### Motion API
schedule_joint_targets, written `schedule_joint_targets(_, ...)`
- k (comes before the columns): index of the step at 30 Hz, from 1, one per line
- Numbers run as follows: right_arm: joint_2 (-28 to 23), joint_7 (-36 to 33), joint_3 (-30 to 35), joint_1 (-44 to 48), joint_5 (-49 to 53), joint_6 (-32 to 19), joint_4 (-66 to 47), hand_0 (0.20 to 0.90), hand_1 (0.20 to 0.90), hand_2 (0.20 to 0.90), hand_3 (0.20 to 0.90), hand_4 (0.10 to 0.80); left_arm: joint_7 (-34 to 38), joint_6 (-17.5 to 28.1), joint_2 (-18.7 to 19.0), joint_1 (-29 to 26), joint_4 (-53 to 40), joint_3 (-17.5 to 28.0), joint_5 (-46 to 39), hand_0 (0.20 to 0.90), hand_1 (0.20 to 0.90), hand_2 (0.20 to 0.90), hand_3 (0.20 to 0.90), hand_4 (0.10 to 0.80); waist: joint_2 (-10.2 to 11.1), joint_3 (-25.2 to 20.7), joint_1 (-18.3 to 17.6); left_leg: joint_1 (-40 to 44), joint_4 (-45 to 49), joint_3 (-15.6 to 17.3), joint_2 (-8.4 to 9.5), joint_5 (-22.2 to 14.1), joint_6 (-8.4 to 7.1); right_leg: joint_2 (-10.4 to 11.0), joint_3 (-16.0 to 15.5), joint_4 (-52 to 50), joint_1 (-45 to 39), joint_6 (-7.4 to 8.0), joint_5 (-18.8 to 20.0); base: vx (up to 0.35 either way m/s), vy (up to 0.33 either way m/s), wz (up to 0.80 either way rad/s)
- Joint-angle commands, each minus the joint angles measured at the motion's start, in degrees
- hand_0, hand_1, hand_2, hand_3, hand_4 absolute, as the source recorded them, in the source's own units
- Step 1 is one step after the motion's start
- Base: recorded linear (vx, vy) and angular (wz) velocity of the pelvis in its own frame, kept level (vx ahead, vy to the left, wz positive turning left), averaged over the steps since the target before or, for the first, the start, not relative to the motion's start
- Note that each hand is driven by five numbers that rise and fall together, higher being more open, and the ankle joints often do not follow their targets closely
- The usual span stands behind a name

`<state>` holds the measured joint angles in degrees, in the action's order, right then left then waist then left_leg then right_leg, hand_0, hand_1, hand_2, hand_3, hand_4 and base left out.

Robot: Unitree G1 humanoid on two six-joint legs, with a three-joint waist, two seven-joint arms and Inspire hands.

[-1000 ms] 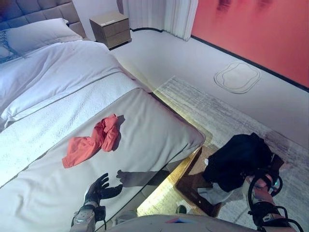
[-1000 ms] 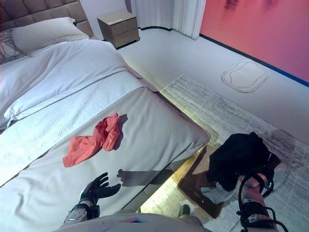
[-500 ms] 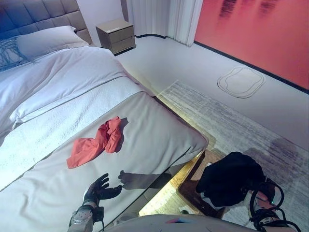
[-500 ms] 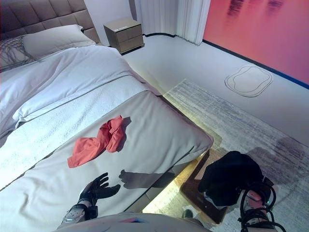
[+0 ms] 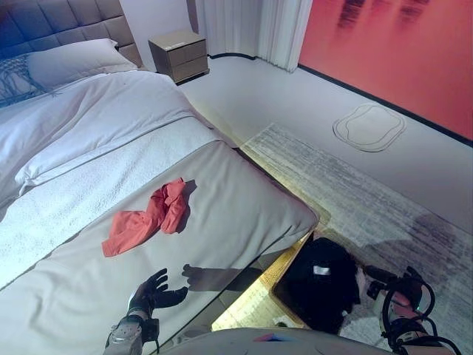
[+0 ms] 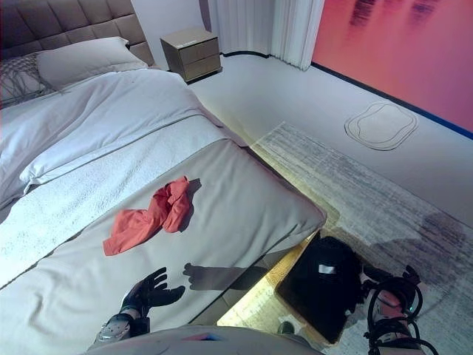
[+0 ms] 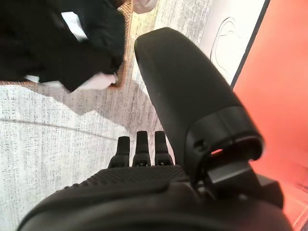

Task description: Pick up the clothes from the bed and place them into the basket

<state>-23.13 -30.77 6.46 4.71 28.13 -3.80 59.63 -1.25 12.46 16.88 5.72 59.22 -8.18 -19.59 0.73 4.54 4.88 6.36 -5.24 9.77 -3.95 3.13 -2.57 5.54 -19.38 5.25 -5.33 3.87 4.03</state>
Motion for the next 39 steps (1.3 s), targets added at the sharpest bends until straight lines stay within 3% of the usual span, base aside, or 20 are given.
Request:
schedule_joint_targets(1, -3.16, -1.23, 1.73, 4.28, -0.87, -5.44, -0.02, 0.9, 0.9, 0.9, 0.9, 0.8, -0.26, 3.05, 2.59, -3.36, 0.82, -1.04, 0.63, 0.9, 0.9, 0.9, 0.9, 0.8, 0.78, -0.92, 0.89, -0.52, 0.24, -2.09, 3.57, -4.92, 2.4, -0.21, 2.23, -3.09, -1.68, 1.72, -3.15, 0.0, 0.0, 0.0)
schedule_joint_targets(12, -2.79, 0.25, -0.52, 4.41, -3.34, -5.45, -2.67, 0.9, 0.9, 0.9, 0.9, 0.8, 0.38, 3.22, 2.2, -2.6, 0.62, -0.49, 0.2, 0.9, 0.9, 0.9, 0.9, 0.8, 1.17, -0.55, 1.85, -0.44, 0.24, -3.16, 3.55, -4.7, 2.21, -0.66, 1.72, -2.8, -2.38, 1.29, -3.46, -0.001, -0.002, 0.0)
schedule_joint_targets(21, -3.65, 3.01, -4.75, 7.82, -8.0, -4.98, -8.26, 0.9, 0.9, 0.9, 0.9, 0.8, 1.29, 3.25, 1.09, -0.31, 0.0, 0.4, 0.03, 0.9, 0.9, 0.9, 0.9, 0.8, 1.27, 0.19, 4.88, -1.5, 0.24, -5.45, 3.15, -3.47, 1.14, -1.21, -0.22, -1.74, -3.36, 0.55, -3.68, 0.002, -0.013, 0.13)
schedule_joint_targets(22, -3.78, 3.59, -5.5, 7.96, -8.56, -4.79, -9.83, 0.9, 0.9, 0.9, 0.9, 0.8, 1.0, 3.21, 0.91, 0.01, 0.08, 0.69, 0.64, 0.9, 0.9, 0.9, 0.9, 0.8, 1.28, 0.29, 4.88, -1.51, 0.24, -4.05, 2.71, -3.3, 0.85, -1.2, -0.87, -1.73, -3.4, 0.54, -3.65, 0.002, 0.061, 0.27)
schedule_joint_targets(25, -4.81, 4.3, -5.57, 7.24, -10.4, -3.31, -14.81, 0.9, 0.9, 0.9, 0.9, 0.8, -0.87, 2.1, 0.82, -0.84, -0.41, 0.82, 3.25, 0.9, 0.9, 0.9, 0.9, 0.8, 1.29, 1.43, 2.71, -0.65, 1.61, 8.84, -0.98, -1.46, -1.05, -0.38, -5.17, -3.3, -3.31, 0.47, -3.84, -0.025, 0.137, 0.5)
schedule_joint_targets(26, -5.73, 6.44, -5.57, 6.96, -11.65, -4.66, -15.76, 0.9, 0.9, 0.9, 0.9, 0.8, -1.03, 1.44, 0.69, -2.01, -0.42, 0.48, 3.34, 0.9, 0.9, 0.9, 0.9, 0.8, 1.33, 2.39, 2.16, -1.57, 2.24, 10.72, -1.79, -0.93, -1.52, 0.36, -6.62, -4.74, -3.2, 0.51, -4.39, -0.062, 0.222, 1.15)
schedule_joint_targets(29, -7.26, 10.82, -7.4, 8.62, -13.82, -6.27, -15.74, 0.9, 0.9, 0.9, 0.9, 0.8, -0.4, 1.94, 0.24, -2.61, 0.13, 0.46, 2.71, 0.9, 0.9, 0.9, 0.9, 0.8, 0.92, 2.78, 2.51, -2.76, 1.16, 10.11, -1.15, -0.5, -0.87, 1.55, -7.28, -7.26, -2.41, 1.03, -5.16, 0.015, 0.214, 0.89)
schedule_joint_targets(34, -9.66, 18.66, -12.86, 11.93, -20.61, -6.29, -15.92, 0.9, 0.9, 0.9, 0.9, 0.8, -0.28, 2.15, 2.09, -1.48, -2.48, 1.61, 1.0, 0.9, 0.9, 0.9, 0.9, 0.8, 0.86, 1.86, 3.8, -1.76, 0.25, 9.83, 1.38, -2.05, 1.96, 4.94, -7.63, -16.54, -0.93, 3.07, -3.69, 0.135, 0.207, 0.3)
schedule_joint_targets(35, -9.74, 20.5, -14.38, 12.48, -21.56, -6.18, -16.53, 0.9, 0.9, 0.9, 0.9, 0.8, -0.7, 1.84, 3.09, -1.73, -3.11, 2.08, 1.09, 0.9, 0.9, 0.9, 0.9, 0.8, 0.86, 1.95, 3.97, -1.81, 0.32, 9.3, 2.3, -2.39, 3.0, 7.22, -6.59, -23.37, 1.08, 4.12, -1.35, 0.118, 0.246, 0.62)
schedule_joint_targets(37, -9.5, 21.04, -16.28, 12.55, -25.54, -7.24, -17.22, 0.9, 0.9, 0.9, 0.9, 0.8, -0.41, 1.58, 3.9, -2.32, -4.19, 1.57, 1.59, 0.9, 0.9, 0.9, 0.9, 0.8, -0.3, 2.8, 3.82, -2.07, 0.41, 7.46, 2.39, -3.11, 4.44, 11.92, -3.22, -37.92, 8.31, 5.54, 3.37, 0.069, 0.19, 0.66)
schedule_joint_targets(39, -9.53, 20.88, -18.14, 13.33, -28.74, -8.62, -15.6, 0.9, 0.9, 0.9, 0.9, 0.8, 0.57, 1.3, 4.48, -2.81, -4.5, 0.58, 1.86, 0.9, 0.9, 0.9, 0.9, 0.8, -0.58, 3.71, 3.12, -2.12, 0.25, 5.45, 2.17, -3.22, 4.57, 10.88, 1.13, -40.41, 12.47, 5.54, 4.13, 0.052, -0.03, 0.5)
